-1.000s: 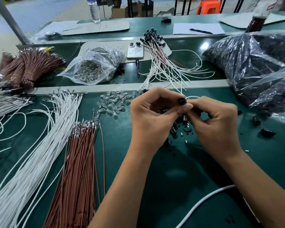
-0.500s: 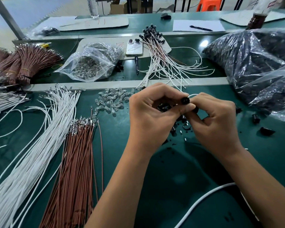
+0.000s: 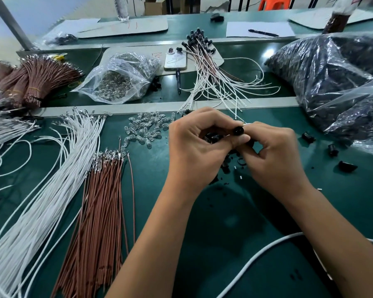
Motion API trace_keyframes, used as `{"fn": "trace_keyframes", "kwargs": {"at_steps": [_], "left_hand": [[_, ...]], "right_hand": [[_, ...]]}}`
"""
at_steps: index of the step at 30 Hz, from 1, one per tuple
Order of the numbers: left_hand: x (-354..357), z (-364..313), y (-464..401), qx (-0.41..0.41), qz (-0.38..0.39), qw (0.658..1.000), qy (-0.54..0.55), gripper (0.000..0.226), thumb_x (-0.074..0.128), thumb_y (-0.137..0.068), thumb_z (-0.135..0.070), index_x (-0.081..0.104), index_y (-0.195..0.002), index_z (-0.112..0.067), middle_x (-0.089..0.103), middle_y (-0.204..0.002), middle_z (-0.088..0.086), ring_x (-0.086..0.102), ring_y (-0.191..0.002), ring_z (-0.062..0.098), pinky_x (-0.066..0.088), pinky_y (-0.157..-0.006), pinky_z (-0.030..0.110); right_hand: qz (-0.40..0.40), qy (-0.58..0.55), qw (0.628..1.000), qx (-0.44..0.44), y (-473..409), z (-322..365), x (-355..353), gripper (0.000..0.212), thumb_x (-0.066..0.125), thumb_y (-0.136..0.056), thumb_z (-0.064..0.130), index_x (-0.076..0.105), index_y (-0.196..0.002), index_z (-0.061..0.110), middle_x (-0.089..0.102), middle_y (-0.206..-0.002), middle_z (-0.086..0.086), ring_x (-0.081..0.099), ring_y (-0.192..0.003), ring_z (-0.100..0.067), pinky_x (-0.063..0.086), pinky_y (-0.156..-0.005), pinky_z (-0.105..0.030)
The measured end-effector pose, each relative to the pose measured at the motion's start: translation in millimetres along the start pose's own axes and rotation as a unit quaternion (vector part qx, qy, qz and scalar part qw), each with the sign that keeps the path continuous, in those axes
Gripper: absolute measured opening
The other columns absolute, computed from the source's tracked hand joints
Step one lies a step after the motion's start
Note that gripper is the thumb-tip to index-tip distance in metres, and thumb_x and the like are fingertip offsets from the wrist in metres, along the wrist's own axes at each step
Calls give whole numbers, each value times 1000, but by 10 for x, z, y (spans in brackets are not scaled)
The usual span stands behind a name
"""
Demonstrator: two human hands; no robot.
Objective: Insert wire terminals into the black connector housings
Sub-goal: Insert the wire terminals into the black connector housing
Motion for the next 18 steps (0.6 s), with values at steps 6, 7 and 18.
{"fn": "trace_keyframes", "kwargs": {"at_steps": [6,7,18], "left_hand": [[54,51,-1,-21,18,999,21,21,87,-69,8,74,-84,2,72,-83,16,70,-76,25,59,-73,40],[55,57,-2,-22,21,999,27,21,86,-70,9,74,-86,4,72,-84,16,70,-77,25,59,-74,38],[58,77,-11,-32,35,995,84,26,82,-70,14,74,-94,8,72,-87,18,69,-79,24,58,-77,35]], "right_hand": [[-36,15,999,25,2,-36,-127,13,71,-87,20,78,-88,10,69,-77,7,60,-67,-9,46,-68,-18],[-34,4,999,23,-10,-23,-141,15,70,-87,23,78,-91,11,70,-79,4,60,-68,-11,47,-68,-18],[-34,-43,998,-19,-22,82,-183,11,72,-96,17,75,-97,7,63,-92,-5,59,-69,-24,50,-57,-40]]}}
Point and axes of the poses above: each hand's wrist, its own y-axis away from the middle knuckle, its own x-axis out of the palm, z = x × y, the point moved 10 cm from there along -y, towards the middle knuckle
